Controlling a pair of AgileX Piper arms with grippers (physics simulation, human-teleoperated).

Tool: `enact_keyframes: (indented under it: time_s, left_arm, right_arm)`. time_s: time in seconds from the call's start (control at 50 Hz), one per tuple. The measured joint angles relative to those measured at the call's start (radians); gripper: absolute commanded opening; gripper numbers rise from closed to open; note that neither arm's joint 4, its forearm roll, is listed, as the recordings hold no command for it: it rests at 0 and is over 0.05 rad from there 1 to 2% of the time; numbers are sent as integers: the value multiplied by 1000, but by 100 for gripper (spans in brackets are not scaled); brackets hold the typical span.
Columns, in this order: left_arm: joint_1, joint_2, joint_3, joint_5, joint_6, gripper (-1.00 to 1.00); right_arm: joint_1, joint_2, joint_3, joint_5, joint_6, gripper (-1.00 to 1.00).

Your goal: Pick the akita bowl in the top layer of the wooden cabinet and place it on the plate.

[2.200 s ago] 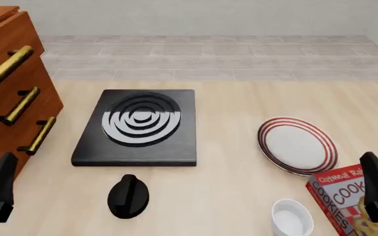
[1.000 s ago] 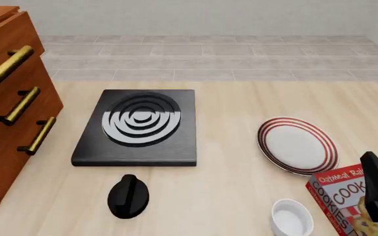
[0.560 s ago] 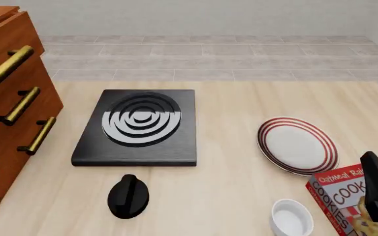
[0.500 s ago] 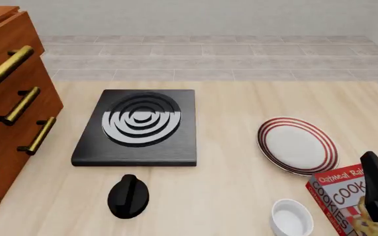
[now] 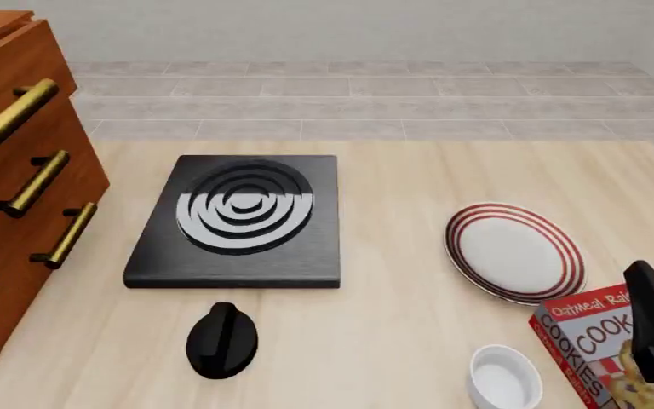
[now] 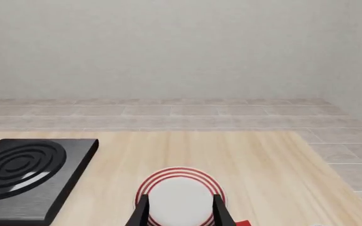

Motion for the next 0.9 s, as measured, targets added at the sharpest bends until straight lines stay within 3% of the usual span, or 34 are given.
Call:
enact_keyframes:
  time_s: [0.42, 0.9]
  left_arm:
    - [-3, 151, -126, 51, 13, 100]
    - [70, 391, -246, 130, 17, 100]
  right_arm:
    - [-1, 9, -1, -8, 2, 100]
    - [-5, -3, -1, 4, 10, 100]
